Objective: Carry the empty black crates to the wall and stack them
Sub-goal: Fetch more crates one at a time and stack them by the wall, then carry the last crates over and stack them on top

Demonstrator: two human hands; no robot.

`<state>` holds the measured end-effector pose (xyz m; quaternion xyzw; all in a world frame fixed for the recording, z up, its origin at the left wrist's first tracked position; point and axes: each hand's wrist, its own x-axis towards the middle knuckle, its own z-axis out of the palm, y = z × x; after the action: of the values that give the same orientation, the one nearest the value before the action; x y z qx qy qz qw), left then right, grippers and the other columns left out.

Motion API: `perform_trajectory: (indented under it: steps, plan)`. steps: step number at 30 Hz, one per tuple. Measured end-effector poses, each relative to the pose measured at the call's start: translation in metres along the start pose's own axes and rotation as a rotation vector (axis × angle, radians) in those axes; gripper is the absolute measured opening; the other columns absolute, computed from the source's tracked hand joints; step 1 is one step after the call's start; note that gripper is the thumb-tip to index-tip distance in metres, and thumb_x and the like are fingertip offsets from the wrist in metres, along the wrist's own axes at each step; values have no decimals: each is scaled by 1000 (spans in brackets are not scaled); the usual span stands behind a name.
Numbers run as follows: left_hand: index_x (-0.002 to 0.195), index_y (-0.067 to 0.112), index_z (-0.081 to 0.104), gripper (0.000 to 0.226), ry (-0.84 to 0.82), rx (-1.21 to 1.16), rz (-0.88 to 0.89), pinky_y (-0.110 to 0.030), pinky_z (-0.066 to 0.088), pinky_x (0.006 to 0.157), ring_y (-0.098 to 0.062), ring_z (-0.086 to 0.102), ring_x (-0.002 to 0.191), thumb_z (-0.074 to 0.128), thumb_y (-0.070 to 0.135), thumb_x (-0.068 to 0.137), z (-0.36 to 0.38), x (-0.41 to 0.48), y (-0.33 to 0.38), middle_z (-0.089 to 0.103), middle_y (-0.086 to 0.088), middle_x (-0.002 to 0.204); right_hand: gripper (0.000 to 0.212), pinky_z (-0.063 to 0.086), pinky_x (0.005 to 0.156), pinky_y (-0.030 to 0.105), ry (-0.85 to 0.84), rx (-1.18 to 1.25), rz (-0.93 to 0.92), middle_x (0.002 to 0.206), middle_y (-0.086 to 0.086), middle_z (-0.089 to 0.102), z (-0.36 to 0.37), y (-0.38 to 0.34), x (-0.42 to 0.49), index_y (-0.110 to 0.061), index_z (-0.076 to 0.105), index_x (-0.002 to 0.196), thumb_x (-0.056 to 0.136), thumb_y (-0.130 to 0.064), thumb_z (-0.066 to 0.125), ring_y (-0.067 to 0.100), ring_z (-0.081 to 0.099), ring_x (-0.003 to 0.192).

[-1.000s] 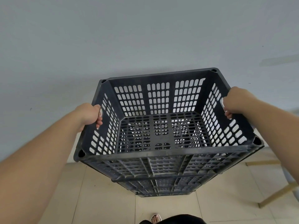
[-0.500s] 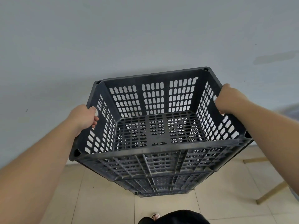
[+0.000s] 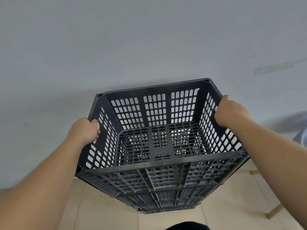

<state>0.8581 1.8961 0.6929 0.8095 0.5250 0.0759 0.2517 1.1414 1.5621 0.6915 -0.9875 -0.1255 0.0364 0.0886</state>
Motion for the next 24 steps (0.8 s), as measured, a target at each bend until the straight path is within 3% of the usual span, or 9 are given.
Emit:
perform_trajectory:
  steps: [2, 4, 7, 9, 12, 17, 24]
  plan:
    - [94, 1, 63, 39, 12, 44, 4, -39, 47, 73, -33, 67, 80, 41, 32, 104, -2, 1, 0, 72, -11, 84, 29, 44, 64, 40, -9, 4, 2, 81, 11, 47, -1, 0, -3, -5, 39, 118, 89, -6, 45, 35, 53, 79]
    - [117, 4, 49, 37, 25, 97, -20, -45, 50, 80, -37, 63, 92, 44, 37, 101, -5, -4, 4, 65, -13, 104, 33, 45, 64, 40, -42, 20, 0, 83, 11, 49, -4, 0, -4, -6, 38, 120, 88, -6, 45, 34, 55, 80]
    - [146, 8, 31, 59, 58, 258, -55, -54, 46, 98, -44, 52, 122, 47, 42, 100, -2, -15, 15, 49, -21, 138, 44, 46, 64, 39, -83, 48, 3, 92, 11, 54, -9, 0, -9, -7, 35, 129, 86, -9, 46, 34, 59, 84]
    - [154, 11, 24, 69, 106, 392, 26, -55, 36, 109, -43, 37, 137, 49, 43, 98, 3, -25, 30, 36, -21, 152, 57, 49, 70, 42, -102, 53, 7, 113, 15, 55, -12, -1, -14, -6, 27, 141, 87, -12, 46, 35, 60, 95]
    - [158, 17, 24, 71, 44, 443, 198, -56, 28, 115, -39, 29, 146, 49, 46, 98, 19, -40, 67, 27, -17, 161, 64, 48, 79, 45, -99, 63, -6, 134, 17, 45, -14, 1, -22, -9, 21, 147, 90, -17, 47, 39, 56, 111]
    - [156, 23, 35, 67, -233, 328, 475, -54, 39, 112, -36, 40, 142, 47, 53, 97, 57, -62, 136, 30, -11, 162, 50, 47, 82, 45, -45, 92, 30, 134, 14, 42, -24, 12, -49, -17, 30, 139, 93, -29, 46, 39, 51, 112]
    - [155, 24, 35, 68, -375, 316, 874, -52, 40, 110, -33, 39, 143, 47, 56, 97, 97, -107, 204, 30, -8, 161, 57, 46, 91, 53, 53, 146, 221, 141, 14, 42, -44, 48, -113, -21, 25, 147, 97, -45, 34, 40, 46, 121]
